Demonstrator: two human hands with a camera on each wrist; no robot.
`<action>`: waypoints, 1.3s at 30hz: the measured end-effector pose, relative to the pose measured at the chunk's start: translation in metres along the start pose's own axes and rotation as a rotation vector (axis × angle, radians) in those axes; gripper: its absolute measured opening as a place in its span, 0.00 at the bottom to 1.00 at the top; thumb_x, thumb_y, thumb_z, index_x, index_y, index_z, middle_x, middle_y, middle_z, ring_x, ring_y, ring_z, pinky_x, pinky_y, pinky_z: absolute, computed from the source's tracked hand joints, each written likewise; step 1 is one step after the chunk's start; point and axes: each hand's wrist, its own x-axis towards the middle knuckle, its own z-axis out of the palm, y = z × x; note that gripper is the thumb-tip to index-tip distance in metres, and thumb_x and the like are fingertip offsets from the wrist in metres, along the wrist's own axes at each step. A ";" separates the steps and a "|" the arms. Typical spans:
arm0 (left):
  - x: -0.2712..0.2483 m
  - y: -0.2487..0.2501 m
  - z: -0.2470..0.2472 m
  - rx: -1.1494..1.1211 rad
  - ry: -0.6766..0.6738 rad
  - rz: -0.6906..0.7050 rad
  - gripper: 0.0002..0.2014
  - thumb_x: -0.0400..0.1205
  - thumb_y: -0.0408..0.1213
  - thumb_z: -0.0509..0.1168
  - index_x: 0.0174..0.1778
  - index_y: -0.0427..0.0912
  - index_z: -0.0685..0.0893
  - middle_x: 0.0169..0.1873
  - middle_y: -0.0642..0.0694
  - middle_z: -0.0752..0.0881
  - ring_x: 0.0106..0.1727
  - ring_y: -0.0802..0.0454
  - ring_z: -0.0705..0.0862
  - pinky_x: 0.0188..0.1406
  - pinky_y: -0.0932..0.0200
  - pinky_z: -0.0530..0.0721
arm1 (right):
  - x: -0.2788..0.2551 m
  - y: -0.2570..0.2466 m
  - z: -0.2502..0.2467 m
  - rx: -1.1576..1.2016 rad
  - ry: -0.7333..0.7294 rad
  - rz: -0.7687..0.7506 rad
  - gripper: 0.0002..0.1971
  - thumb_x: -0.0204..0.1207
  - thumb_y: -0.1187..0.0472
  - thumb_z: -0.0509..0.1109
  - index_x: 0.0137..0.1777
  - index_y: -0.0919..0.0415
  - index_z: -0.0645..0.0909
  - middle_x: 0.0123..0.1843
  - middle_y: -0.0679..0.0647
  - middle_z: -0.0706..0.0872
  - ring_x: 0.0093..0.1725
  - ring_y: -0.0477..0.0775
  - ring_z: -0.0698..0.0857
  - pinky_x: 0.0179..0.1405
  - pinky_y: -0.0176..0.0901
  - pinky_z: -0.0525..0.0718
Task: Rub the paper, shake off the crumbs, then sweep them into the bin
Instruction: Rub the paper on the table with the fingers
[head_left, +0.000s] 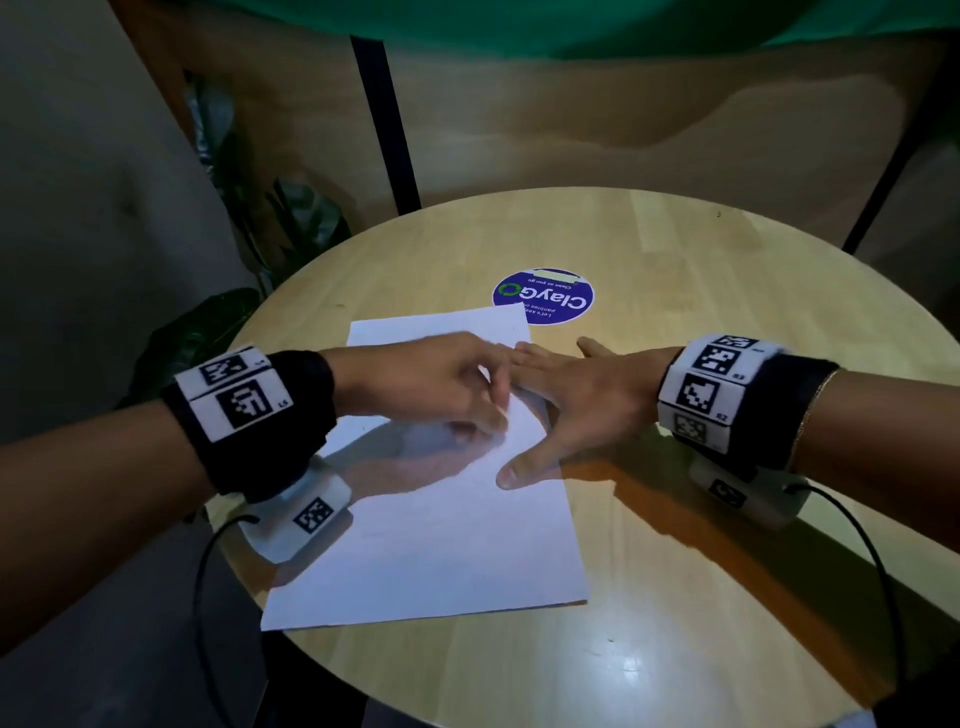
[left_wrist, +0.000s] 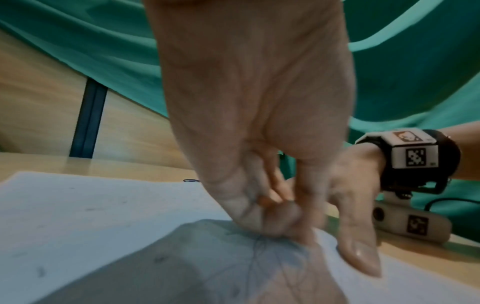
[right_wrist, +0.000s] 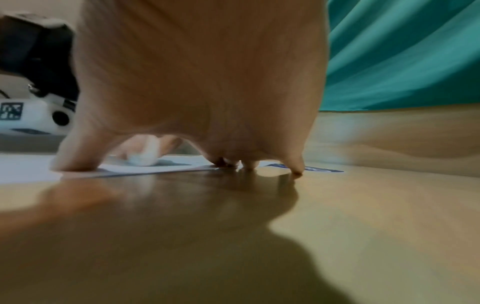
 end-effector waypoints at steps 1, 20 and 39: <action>0.001 0.001 -0.001 0.016 -0.057 0.011 0.06 0.85 0.31 0.78 0.48 0.37 0.86 0.34 0.44 0.93 0.33 0.52 0.87 0.40 0.59 0.87 | 0.000 0.001 0.000 0.004 0.001 -0.006 0.64 0.63 0.12 0.67 0.93 0.34 0.39 0.93 0.36 0.32 0.89 0.38 0.28 0.87 0.71 0.27; 0.025 -0.001 -0.010 0.161 0.024 0.076 0.05 0.87 0.34 0.76 0.48 0.38 0.89 0.35 0.46 0.95 0.31 0.57 0.87 0.42 0.60 0.85 | -0.003 -0.007 -0.007 -0.021 -0.021 0.049 0.68 0.64 0.14 0.69 0.93 0.40 0.32 0.93 0.40 0.29 0.90 0.41 0.29 0.87 0.71 0.28; 0.014 -0.006 -0.019 0.278 0.123 0.048 0.04 0.88 0.38 0.75 0.48 0.46 0.89 0.36 0.51 0.96 0.32 0.63 0.87 0.43 0.63 0.81 | 0.001 -0.007 -0.007 -0.053 -0.026 0.080 0.73 0.61 0.10 0.66 0.92 0.44 0.27 0.93 0.40 0.26 0.91 0.44 0.28 0.87 0.74 0.31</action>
